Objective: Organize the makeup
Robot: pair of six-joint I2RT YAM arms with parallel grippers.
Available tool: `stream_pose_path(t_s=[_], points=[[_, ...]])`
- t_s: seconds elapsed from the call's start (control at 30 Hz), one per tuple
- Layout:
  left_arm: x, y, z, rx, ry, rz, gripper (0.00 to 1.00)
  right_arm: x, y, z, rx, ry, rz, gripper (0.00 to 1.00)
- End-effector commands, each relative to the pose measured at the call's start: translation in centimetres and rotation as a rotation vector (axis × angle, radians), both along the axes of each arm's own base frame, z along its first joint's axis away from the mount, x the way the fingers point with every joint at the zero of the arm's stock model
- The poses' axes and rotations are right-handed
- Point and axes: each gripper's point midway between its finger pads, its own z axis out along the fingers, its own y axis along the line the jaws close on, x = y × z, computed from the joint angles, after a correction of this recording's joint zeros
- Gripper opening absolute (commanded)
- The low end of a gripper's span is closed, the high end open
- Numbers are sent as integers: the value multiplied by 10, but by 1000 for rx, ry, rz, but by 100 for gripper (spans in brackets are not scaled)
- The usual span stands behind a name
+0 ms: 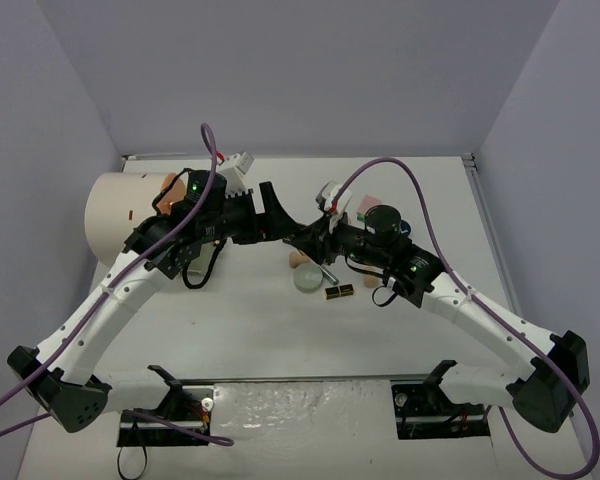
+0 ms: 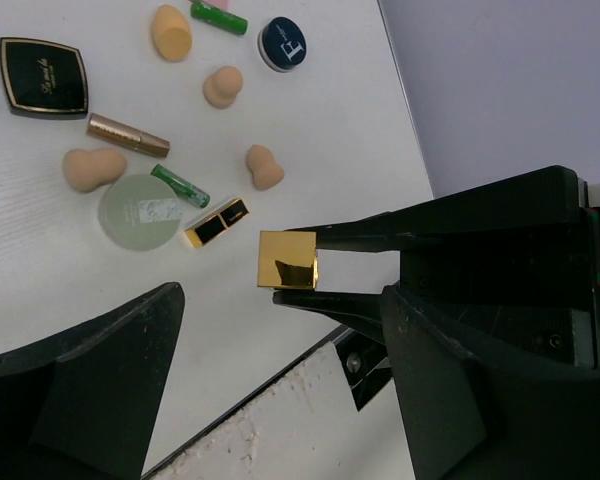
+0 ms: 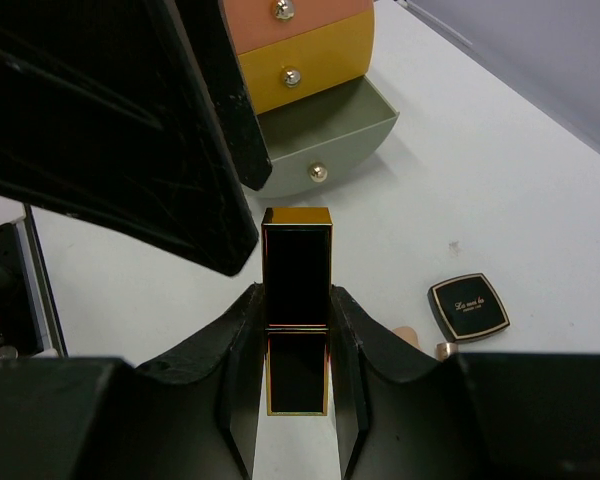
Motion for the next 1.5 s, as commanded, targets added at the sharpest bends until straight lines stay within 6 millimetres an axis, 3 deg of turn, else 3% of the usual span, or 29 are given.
stream_pose_path(t_s=[0.0,0.27,0.57,0.73,0.83,0.93,0.97,1.1,1.17,1.23,1.37,1.4,1.43,1.47], points=[[1,-21,31,-107,-59,-44,74,-1,9,51,109,-122,33,0],[6,-24,21,-96,-43,-28,68,-6,10,53,127,-121,51,0],[9,-27,18,-116,-39,-22,42,-10,8,51,134,-116,52,1],[8,-30,12,-122,-25,-30,32,-10,8,51,137,-116,54,2],[9,-30,11,-121,-27,-29,21,-10,8,50,137,-117,52,5],[9,-27,13,-109,-49,-28,8,-10,7,49,133,-113,50,20],[10,-26,14,-101,-61,-25,2,-10,7,48,130,-109,48,32],[12,-13,14,-28,-97,1,0,-6,4,39,97,-82,21,77],[16,-2,10,42,-126,28,0,0,0,36,79,-71,-21,92],[25,16,5,137,-166,85,0,2,-5,33,62,-65,-45,100],[40,61,-7,379,-229,206,0,11,-21,25,24,-45,-146,100],[50,88,-10,508,-259,301,0,12,-28,23,14,-39,-176,100],[52,93,-14,543,-257,312,0,12,-30,19,3,-28,-185,100],[62,115,-16,666,-296,381,0,14,-38,15,-7,-22,-224,100]])
